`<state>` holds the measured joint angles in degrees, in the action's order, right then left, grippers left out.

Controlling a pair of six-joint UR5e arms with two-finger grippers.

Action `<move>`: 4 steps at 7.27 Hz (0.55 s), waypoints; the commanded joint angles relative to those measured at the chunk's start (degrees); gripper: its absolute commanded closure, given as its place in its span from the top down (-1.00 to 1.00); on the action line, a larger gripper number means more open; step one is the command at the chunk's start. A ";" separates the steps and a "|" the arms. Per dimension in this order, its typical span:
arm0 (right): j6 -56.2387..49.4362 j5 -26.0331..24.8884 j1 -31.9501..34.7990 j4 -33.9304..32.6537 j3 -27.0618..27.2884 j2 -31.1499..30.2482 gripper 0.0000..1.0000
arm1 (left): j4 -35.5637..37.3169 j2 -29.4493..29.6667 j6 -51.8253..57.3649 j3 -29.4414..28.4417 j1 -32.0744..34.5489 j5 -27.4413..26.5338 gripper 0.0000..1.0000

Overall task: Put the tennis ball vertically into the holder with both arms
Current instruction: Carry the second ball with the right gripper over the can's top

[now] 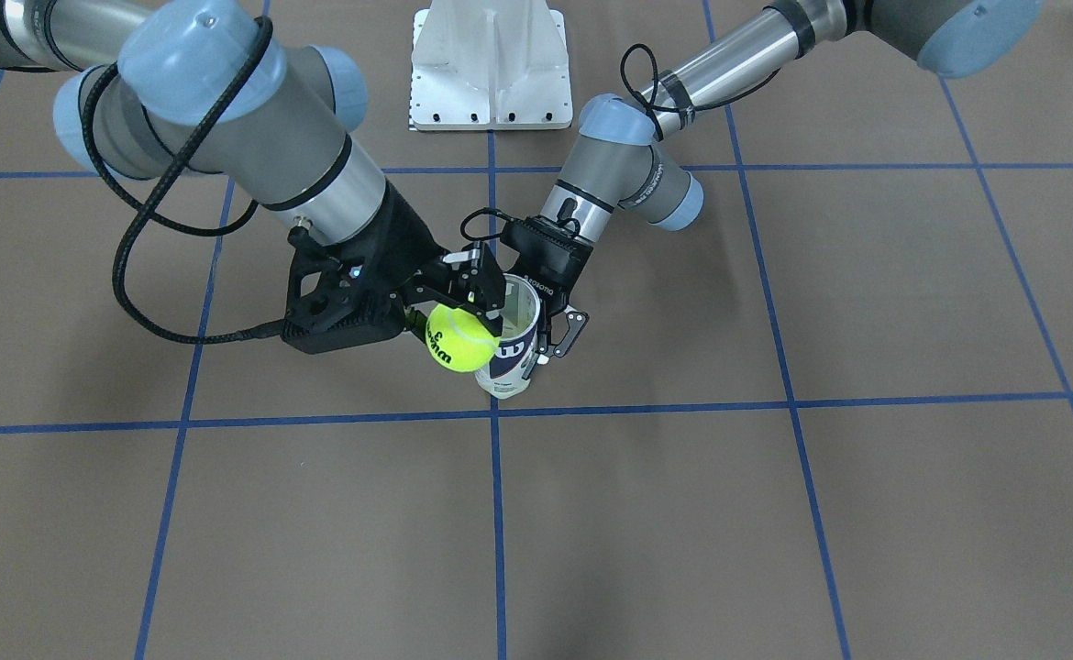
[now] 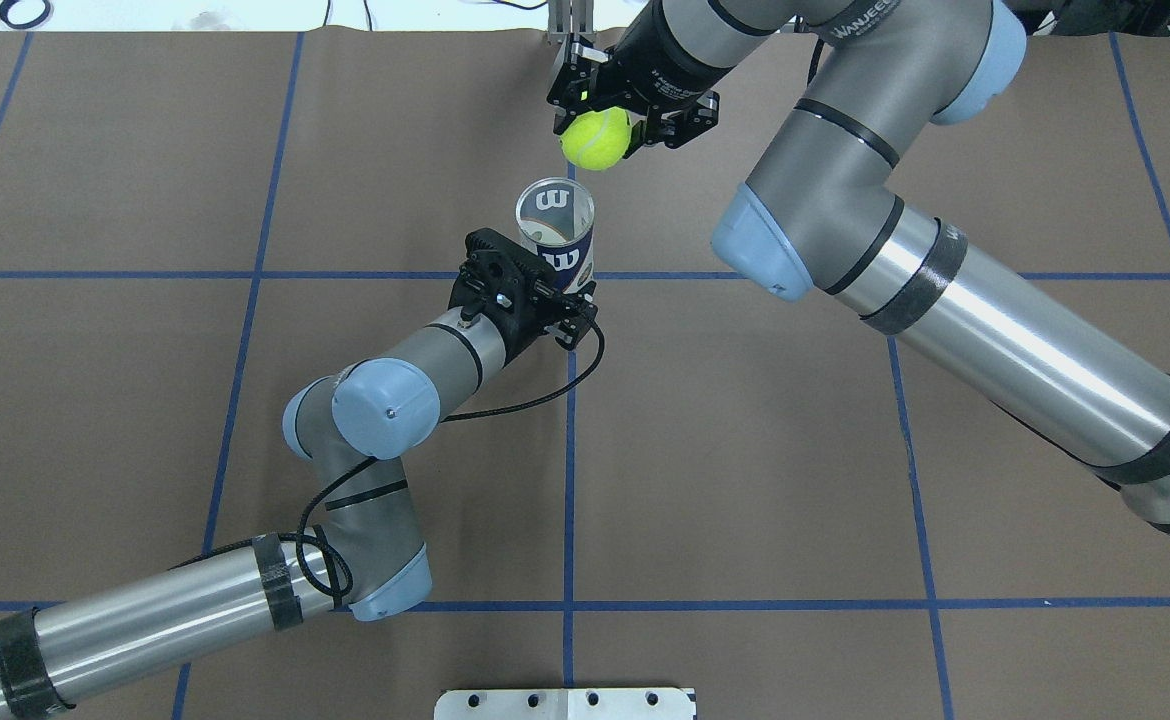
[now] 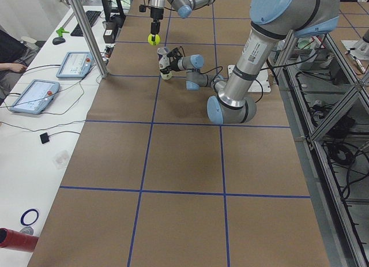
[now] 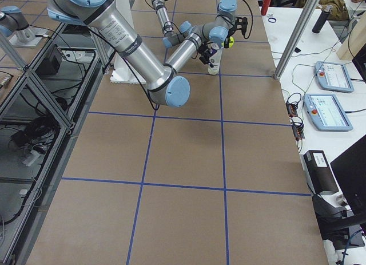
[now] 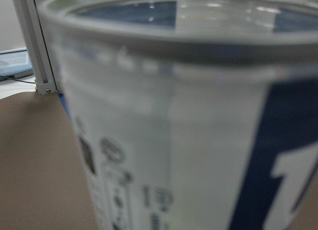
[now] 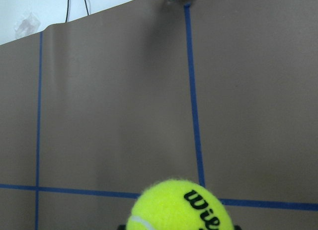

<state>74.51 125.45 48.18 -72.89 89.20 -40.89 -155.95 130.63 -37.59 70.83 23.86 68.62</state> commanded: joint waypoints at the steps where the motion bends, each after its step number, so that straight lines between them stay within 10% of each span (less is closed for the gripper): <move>1: 0.37 0.06 -1.59 -4.62 5.09 0.02 -1.00 | 0.03 -0.02 -0.03 -0.16 -0.21 -0.07 0.54; 4: 0.37 -0.64 -3.79 -4.63 4.67 -0.33 -1.00 | -0.06 -0.02 0.15 -0.16 -0.12 -0.07 0.54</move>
<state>74.88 125.05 44.92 -77.43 94.06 -41.16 -155.98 130.63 -37.48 70.67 23.72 68.56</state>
